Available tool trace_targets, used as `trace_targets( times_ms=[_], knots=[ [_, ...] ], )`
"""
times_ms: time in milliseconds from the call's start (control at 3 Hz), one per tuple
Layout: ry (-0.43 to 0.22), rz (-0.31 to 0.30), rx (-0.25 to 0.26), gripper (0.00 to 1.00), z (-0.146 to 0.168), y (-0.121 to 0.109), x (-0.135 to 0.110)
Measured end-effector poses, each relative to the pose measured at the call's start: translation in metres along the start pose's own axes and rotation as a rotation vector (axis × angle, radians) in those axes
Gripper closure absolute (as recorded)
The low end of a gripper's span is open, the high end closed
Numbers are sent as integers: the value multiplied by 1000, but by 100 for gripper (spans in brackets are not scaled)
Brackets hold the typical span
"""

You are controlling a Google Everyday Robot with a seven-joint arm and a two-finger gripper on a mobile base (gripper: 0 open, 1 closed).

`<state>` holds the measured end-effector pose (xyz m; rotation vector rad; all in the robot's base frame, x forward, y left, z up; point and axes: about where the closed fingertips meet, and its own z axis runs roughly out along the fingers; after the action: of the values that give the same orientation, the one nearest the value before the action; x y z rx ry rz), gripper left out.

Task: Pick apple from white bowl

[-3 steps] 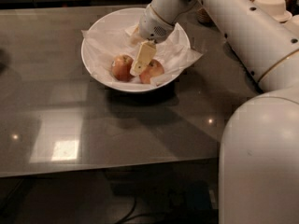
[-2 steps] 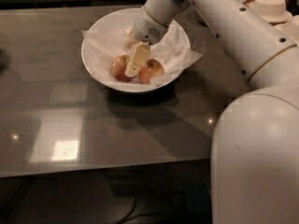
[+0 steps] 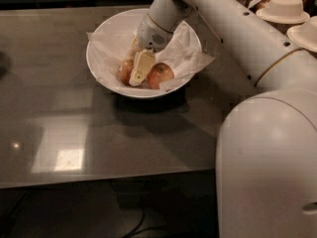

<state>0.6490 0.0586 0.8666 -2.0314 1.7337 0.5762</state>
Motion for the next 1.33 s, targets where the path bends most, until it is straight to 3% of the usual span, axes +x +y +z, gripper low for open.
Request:
trace_targets(
  times_ms=[667,1333],
  knots=[
    [-5,13,-16,32,9,-2,3],
    [-6,13,-16,75,9,-2,3]
  ],
)
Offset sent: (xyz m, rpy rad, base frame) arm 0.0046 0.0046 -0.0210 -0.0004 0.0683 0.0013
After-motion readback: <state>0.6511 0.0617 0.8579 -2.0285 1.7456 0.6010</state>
